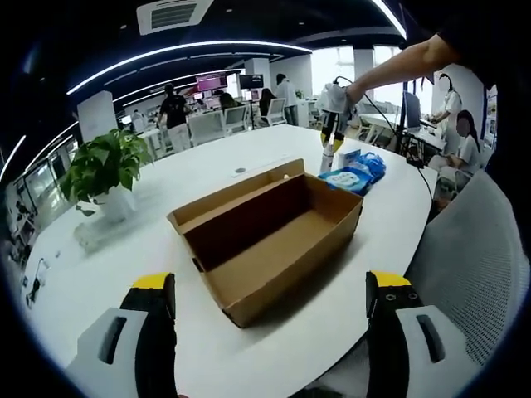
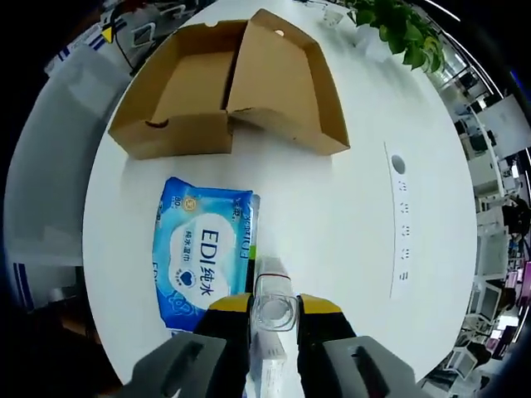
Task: Operate the shoe box by opening the lid, removing the specified soft item, and placing it in the target area until the item is outside and the box remains undamaged.
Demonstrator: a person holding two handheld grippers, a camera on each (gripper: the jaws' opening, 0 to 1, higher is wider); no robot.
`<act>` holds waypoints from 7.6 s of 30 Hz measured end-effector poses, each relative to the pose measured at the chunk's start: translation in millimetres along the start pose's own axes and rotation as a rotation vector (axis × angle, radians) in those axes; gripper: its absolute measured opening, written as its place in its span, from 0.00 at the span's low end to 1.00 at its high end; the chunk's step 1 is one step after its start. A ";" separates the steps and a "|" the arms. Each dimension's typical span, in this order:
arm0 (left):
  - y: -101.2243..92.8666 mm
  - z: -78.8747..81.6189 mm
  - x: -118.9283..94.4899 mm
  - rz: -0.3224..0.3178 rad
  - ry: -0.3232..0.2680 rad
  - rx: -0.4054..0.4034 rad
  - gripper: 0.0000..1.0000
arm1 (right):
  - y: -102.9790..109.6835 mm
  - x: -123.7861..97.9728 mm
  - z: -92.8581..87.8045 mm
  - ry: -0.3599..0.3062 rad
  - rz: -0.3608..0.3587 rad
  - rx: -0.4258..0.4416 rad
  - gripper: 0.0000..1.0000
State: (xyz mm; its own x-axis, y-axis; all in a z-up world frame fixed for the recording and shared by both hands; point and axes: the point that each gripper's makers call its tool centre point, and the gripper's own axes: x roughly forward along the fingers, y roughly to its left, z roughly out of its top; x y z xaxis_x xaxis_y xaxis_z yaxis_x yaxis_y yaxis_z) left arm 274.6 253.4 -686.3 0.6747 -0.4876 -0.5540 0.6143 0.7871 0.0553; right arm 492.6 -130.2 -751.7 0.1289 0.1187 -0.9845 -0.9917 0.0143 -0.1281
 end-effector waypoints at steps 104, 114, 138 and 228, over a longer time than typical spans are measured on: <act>63.6 -61.4 48.0 0.292 0.212 -0.480 0.03 | -63.8 63.5 144.6 -0.350 -0.053 1.198 0.10; 64.6 -61.4 47.5 0.292 0.207 -0.490 0.03 | -59.5 61.9 146.7 -0.341 -0.051 1.193 0.01; 64.2 -63.5 49.2 0.293 0.200 -0.511 0.02 | -59.4 23.1 147.9 -0.443 -0.127 1.152 0.00; 67.5 -56.5 42.8 0.228 0.099 -0.487 0.06 | 73.3 -84.6 156.1 -0.888 -0.411 1.044 0.00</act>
State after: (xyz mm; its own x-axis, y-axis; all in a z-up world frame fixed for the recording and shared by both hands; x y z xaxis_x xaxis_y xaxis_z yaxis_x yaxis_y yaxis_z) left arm 321.8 306.9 -753.2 0.7125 -0.2645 -0.6499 0.1800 0.9641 -0.1951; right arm 408.8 15.8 -659.2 0.7452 0.4921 -0.4501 -0.4812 0.8640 0.1481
